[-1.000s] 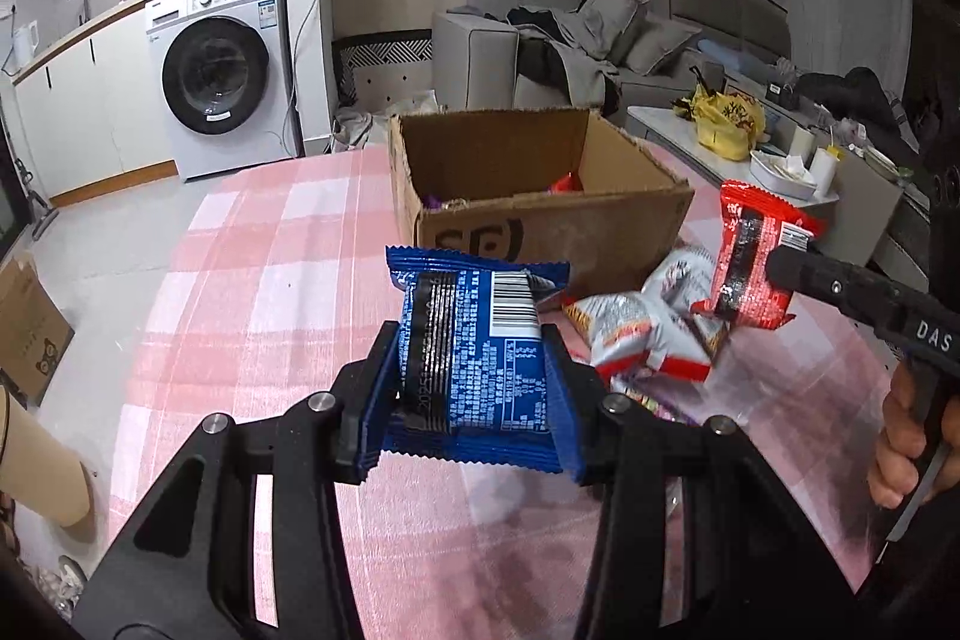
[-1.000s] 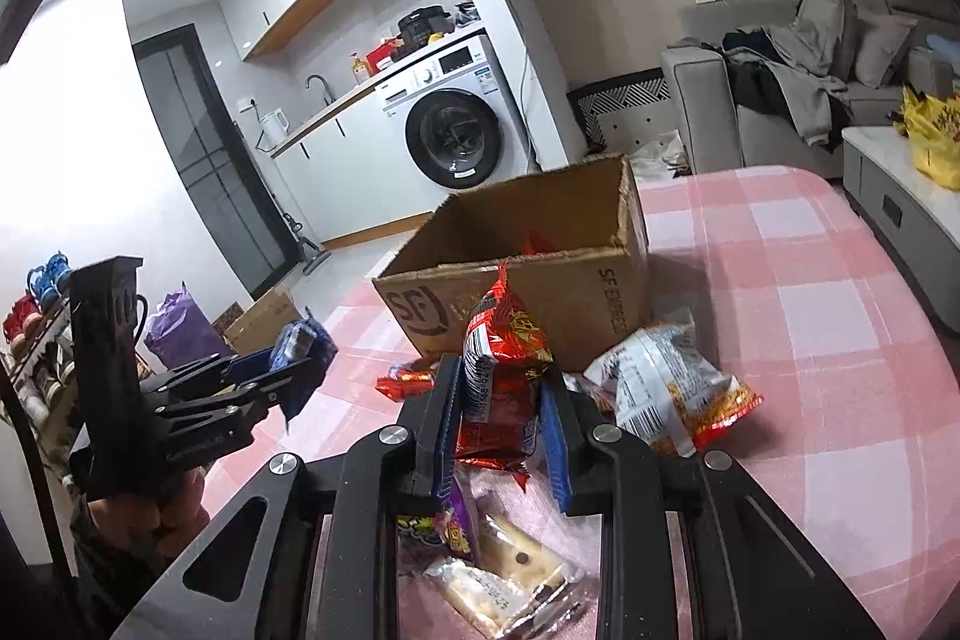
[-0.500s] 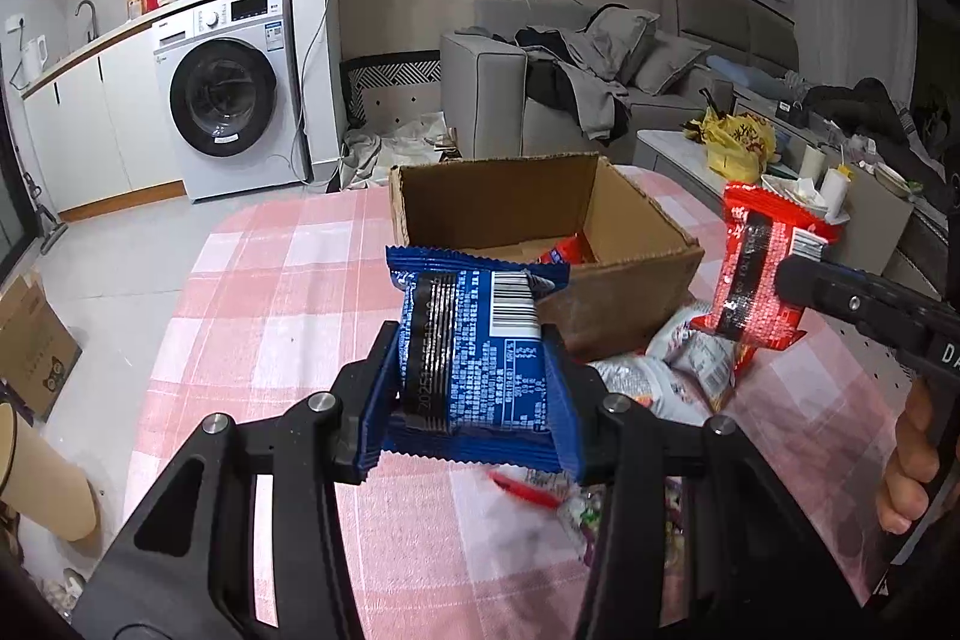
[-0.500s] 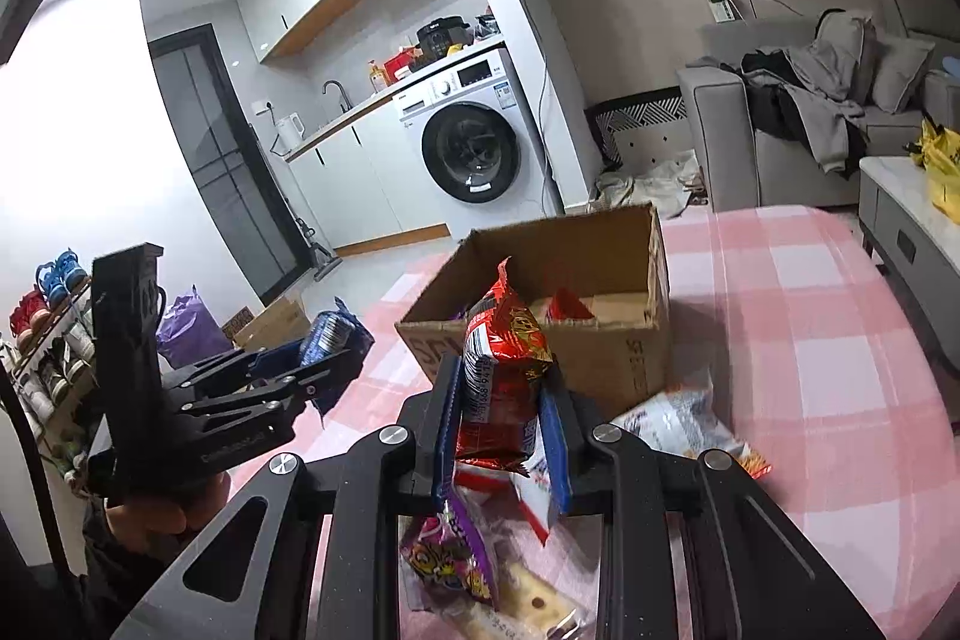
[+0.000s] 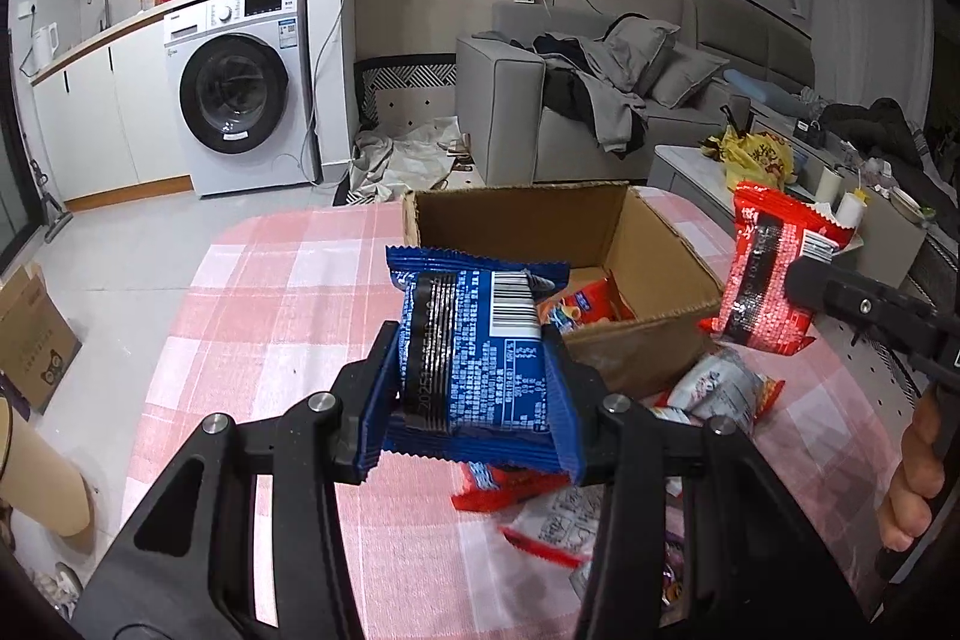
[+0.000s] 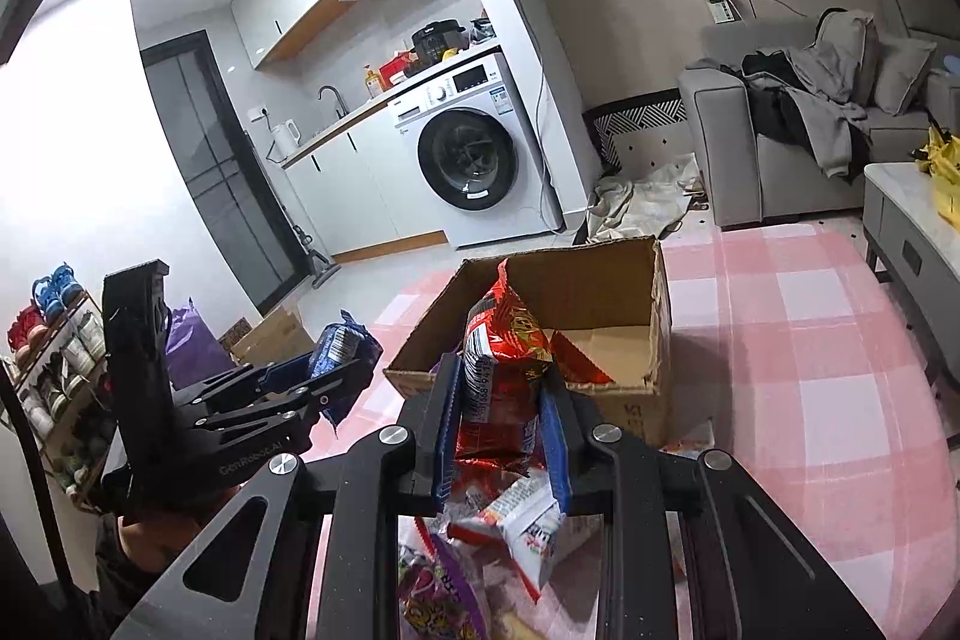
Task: Organize snacks
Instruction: 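Lower the blue packet into the box with the left gripper while the right gripper lowers the red packet, then open both grippers over the box and pull them back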
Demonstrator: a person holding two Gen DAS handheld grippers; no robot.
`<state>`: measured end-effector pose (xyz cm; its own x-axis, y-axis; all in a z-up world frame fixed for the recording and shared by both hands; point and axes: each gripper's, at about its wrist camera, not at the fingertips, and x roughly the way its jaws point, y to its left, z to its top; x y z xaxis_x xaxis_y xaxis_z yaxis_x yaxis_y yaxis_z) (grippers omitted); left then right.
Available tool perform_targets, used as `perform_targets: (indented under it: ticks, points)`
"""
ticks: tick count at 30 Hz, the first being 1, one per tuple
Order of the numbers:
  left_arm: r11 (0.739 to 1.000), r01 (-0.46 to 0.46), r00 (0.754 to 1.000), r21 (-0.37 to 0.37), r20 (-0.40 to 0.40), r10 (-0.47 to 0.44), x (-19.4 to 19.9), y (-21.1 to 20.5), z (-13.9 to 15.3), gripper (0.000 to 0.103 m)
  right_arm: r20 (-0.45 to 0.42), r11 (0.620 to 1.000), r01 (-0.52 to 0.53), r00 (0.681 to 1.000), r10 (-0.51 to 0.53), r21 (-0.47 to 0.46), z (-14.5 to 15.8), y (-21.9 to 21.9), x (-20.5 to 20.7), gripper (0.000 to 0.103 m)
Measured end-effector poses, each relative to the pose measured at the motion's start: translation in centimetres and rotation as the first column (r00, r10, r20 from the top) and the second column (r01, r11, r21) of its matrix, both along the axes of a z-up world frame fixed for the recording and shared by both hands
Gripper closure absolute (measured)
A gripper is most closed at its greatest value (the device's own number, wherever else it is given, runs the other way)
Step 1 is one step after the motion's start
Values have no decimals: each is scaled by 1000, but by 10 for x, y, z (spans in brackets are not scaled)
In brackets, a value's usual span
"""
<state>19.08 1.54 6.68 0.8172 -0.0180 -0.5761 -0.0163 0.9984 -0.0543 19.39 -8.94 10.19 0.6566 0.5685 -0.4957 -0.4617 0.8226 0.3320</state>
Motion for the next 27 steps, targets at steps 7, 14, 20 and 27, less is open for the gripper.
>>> perform_targets:
  ticks: [7, 14, 20, 27]
  points:
    - [1000, -2, 1000, 0, -5, 2, 16, 0, 0, 62, -23, 1000, 5, 1000, -5, 2, -4, 8, 19, 78]
    - [1000, -5, 1000, -3, -10, 5, 29, 0, -5, 62, -37, 1000, 16, 999, -16, 19, -9, 12, 34, 78]
    - [1000, -4, 1000, -9, -14, 3, 37, 0, -7, 62, -41, 1000, 23, 999, -22, 17, -11, 14, 44, 78]
    - [1000, -10, 1000, -11, -16, 10, 55, 2, -16, 62, -71, 998, 42, 997, -40, 38, -18, 14, 55, 78]
